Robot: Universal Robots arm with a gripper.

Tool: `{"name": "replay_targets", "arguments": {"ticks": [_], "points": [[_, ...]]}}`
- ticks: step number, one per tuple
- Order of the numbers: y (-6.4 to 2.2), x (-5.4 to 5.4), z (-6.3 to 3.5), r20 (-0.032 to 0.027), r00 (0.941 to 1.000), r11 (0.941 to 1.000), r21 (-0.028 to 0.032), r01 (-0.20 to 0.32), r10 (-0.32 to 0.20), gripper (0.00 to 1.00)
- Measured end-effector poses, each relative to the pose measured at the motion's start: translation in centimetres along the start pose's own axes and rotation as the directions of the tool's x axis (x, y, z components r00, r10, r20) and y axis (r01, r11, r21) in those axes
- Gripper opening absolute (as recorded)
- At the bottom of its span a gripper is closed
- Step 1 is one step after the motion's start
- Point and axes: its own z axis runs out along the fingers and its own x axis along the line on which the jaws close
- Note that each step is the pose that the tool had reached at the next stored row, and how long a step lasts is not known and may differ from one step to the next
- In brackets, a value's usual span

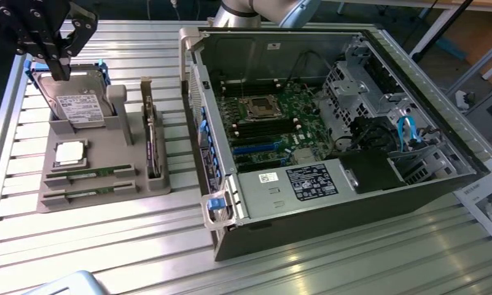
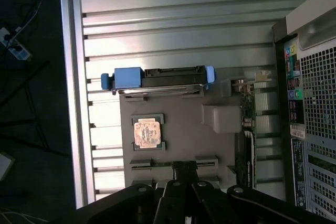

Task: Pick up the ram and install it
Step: 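Pick up the ram and move it above insertion slot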

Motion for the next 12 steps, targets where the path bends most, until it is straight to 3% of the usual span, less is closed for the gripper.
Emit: {"name": "replay_targets", "arguments": {"ticks": [6,12], "points": [[-0.02,0.0,0.0,-0.0005,0.9999,0.9999,0.0001,0.014,-0.014,0.1],[-0.08,-0.01,0.0,-0.0026,0.9981,0.9981,0.001,0.062,-0.062,0.1]]}}
